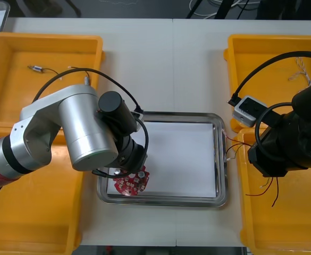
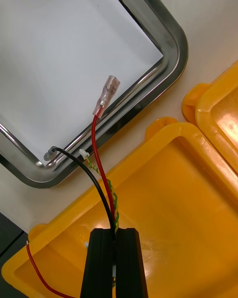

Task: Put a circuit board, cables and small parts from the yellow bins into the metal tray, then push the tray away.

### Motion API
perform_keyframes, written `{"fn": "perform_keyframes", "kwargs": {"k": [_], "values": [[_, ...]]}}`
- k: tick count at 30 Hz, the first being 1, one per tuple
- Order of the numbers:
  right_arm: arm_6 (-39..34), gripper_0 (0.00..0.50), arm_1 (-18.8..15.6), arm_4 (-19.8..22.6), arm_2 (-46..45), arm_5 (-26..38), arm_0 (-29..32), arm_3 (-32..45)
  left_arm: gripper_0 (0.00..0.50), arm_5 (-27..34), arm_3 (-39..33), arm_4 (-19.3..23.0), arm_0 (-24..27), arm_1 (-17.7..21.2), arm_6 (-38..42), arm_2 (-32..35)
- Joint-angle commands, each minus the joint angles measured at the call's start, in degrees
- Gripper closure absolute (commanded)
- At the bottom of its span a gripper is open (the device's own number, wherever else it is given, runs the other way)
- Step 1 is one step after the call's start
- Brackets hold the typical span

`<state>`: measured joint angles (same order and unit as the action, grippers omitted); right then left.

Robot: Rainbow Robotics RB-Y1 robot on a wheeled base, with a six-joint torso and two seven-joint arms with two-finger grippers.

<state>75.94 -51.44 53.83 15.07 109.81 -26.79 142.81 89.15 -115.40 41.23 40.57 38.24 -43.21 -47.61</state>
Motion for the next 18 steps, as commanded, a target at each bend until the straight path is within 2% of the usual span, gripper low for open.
{"fn": "perform_keyframes", "kwargs": {"k": [1,6,17,18], "values": [[-2.4,0.5,-1.3,0.5,0.5,0.2,-1.4,0.8,0.5,-2.2,1.5,-1.6,2.1,-1.2,5.3,-2.4],[-2.4,0.5,-1.3,0.4,0.5,0.2,-1.4,0.8,0.5,-4.2,3.2,-2.6,2.2,-1.5,5.3,-3.4],[-2.4,0.5,-1.4,0.5,0.5,0.2,-1.4,0.8,0.498,-4.3,3.4,-2.9,2.1,-1.5,5.6,-3.7],[-2.3,0.5,-1.3,0.5,0.5,0.2,-1.4,0.8,0.472,-4.3,3.5,-2.9,2.1,-1.5,5.7,-3.6]]}}
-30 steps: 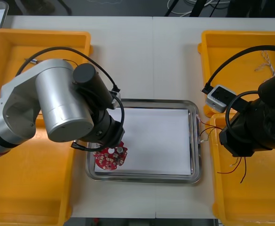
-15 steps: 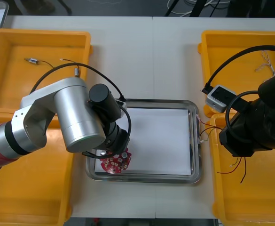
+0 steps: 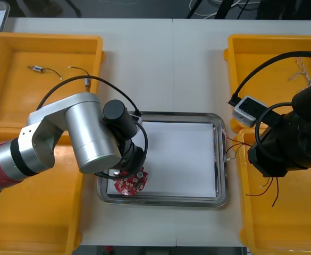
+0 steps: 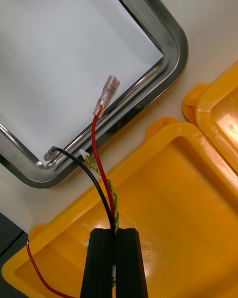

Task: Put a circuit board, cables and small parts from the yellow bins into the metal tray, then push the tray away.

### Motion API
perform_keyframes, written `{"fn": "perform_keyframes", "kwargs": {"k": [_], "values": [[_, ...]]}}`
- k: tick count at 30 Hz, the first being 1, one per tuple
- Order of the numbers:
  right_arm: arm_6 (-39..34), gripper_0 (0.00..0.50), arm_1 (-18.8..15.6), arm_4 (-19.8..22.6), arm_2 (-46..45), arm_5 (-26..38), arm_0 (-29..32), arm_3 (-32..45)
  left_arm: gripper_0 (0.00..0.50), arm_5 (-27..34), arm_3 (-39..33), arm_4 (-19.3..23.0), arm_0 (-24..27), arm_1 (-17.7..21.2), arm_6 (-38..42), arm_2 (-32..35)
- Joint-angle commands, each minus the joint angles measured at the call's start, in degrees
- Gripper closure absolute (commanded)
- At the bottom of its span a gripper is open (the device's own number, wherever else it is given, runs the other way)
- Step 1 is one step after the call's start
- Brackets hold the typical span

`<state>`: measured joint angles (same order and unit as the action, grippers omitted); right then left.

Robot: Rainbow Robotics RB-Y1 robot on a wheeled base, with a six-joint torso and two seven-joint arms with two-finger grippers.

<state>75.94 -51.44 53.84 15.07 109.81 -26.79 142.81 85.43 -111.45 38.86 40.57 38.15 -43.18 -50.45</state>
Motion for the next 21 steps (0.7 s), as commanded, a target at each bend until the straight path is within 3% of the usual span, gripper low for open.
{"fn": "perform_keyframes", "kwargs": {"k": [1,5,6,7,10,21], "values": [[-2.4,0.5,-1.4,0.5,0.5,0.2,-1.4,0.8,0.419,-0.6,-0.5,-0.5,2.1,-1.4,5.9,-0.9],[-2.3,0.5,-1.3,0.5,0.5,0.2,-1.4,0.8,0.323,-0.6,-0.5,-0.5,2.1,-1.4,6.3,-0.9],[-2.3,0.5,-1.3,0.5,0.5,0.2,-1.4,0.8,0.263,-0.6,-0.5,-0.4,2.1,-1.4,6.4,-0.8],[-2.4,0.5,-1.3,0.6,0.5,0.2,-1.4,0.8,0.165,-0.6,-0.4,-0.5,2.1,-1.5,6.5,-0.8],[-2.3,0.5,-1.4,0.7,0.5,0.2,-1.4,0.8,0.014,-0.4,-0.4,-0.5,2.0,-1.6,7.0,-0.8],[-2.0,0.5,-0.5,1.9,0.5,0.2,-1.4,0.8,0.0,-0.4,-0.8,-0.4,2.1,-1.1,7.6,-0.4]]}}
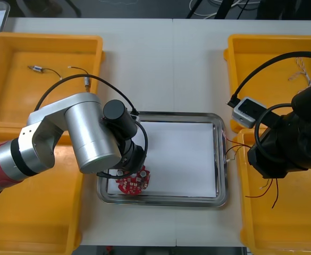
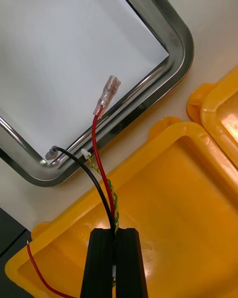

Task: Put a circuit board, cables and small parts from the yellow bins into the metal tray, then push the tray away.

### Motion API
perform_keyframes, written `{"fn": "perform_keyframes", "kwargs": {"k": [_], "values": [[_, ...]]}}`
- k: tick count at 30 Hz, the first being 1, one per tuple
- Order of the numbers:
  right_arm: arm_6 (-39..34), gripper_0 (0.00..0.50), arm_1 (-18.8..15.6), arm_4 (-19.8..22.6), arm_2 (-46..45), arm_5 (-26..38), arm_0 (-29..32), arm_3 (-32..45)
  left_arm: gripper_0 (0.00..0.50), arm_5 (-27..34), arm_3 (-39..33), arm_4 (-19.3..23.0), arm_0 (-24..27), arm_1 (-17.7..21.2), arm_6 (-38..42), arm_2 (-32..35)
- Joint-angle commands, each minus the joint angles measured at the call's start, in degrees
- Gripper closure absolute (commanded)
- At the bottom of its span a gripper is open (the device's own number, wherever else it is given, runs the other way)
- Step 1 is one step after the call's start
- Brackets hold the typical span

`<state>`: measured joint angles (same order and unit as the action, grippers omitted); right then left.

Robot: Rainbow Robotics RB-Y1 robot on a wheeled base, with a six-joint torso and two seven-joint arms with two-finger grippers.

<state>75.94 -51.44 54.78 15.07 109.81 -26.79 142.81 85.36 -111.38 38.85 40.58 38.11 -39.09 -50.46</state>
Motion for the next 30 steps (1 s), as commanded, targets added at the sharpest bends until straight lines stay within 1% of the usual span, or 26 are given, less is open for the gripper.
{"fn": "perform_keyframes", "kwargs": {"k": [1,3,6,9,14,17,19,23,27,30], "values": [[-1.8,0.5,-0.3,1.3,0.5,0.2,-1.4,0.8,0.0,-0.2,-1.1,-0.4,2.1,-0.8,3.5,0.0],[-1.8,0.5,0.0,1.9,0.7,0.1,-1.8,0.8,0.0,0.4,-1.6,-0.1,2.2,-0.5,3.2,1.0],[-1.5,0.5,1.0,2.3,2.2,-0.1,-3.2,0.8,0.0,2.6,-2.2,1.8,3.0,0.0,3.0,3.4],[-1.4,0.5,2.0,1.7,4.8,-0.1,-4.9,0.8,0.0,5.8,-3.1,4.3,4.2,0.5,2.9,6.5],[-0.2,0.5,4.8,-0.8,8.8,-0.1,-7.7,0.7,0.0,11.5,-3.9,9.5,6.2,1.8,2.2,13.1],[0.7,0.5,6.3,-2.3,11.5,0.0,-9.2,0.4,0.0,14.2,-3.9,12.0,7.1,2.6,1.7,16.3],[1.3,0.5,7.4,-3.1,12.9,-0.1,-10.1,0.1,0.0,15.8,-4.1,12.8,7.3,2.9,1.2,18.1],[8.4,0.5,9.7,-5.5,15.8,-0.1,-12.0,-1.7,0.0,19.8,-4.2,14.8,8.0,4.3,0.6,22.5],[15.6,0.5,12.2,-5.7,16.2,-0.1,-12.1,-5.4,0.0,22.7,-4.2,15.9,8.0,5.8,-0.1,26.5],[20.4,0.5,13.4,-5.7,16.2,-0.1,-12.1,-7.6,0.0,24.6,-4.1,16.1,8.0,6.8,-0.6,29.6]]}}
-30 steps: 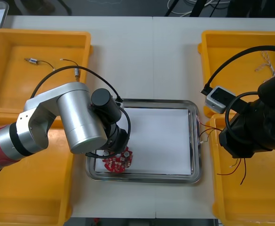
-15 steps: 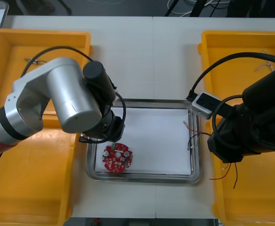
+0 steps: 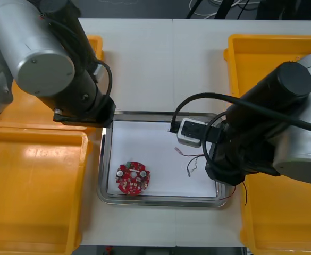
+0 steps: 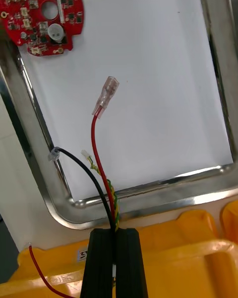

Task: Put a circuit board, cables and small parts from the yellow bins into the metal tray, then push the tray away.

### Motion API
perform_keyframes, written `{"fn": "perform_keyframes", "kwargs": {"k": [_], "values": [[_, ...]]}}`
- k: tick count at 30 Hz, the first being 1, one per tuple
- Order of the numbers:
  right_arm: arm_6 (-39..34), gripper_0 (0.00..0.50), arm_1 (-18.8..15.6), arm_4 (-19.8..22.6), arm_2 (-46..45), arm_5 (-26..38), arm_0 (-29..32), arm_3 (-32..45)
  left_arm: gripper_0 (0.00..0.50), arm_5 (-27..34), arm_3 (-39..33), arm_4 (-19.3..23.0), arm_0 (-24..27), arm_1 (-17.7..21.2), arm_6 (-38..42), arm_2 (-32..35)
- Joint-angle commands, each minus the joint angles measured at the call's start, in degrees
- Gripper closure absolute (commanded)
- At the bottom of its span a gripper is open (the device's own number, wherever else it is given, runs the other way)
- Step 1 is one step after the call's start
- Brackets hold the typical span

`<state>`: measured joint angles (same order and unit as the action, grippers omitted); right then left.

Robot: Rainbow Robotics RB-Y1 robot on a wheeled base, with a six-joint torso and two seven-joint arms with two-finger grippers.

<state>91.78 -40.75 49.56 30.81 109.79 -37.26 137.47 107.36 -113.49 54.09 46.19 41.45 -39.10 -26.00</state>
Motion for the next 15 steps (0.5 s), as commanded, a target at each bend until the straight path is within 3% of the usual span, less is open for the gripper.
{"fn": "perform_keyframes", "kwargs": {"k": [1,9,15], "values": [[5.4,0.5,3.0,-0.6,0.5,-0.1,-1.8,-2.6,0.0,2.6,-1.9,1.1,2.4,3.5,-0.7,5.9],[13.1,0.5,4.7,-6.6,5.0,-0.1,-1.7,-4.4,0.0,2.6,0.0,2.9,2.4,6.0,-1.3,12.0],[14.0,0.5,5.8,-10.2,9.4,-3.2,-1.6,-7.7,0.0,2.6,4.0,2.7,2.4,6.4,-2.3,15.8]]}}
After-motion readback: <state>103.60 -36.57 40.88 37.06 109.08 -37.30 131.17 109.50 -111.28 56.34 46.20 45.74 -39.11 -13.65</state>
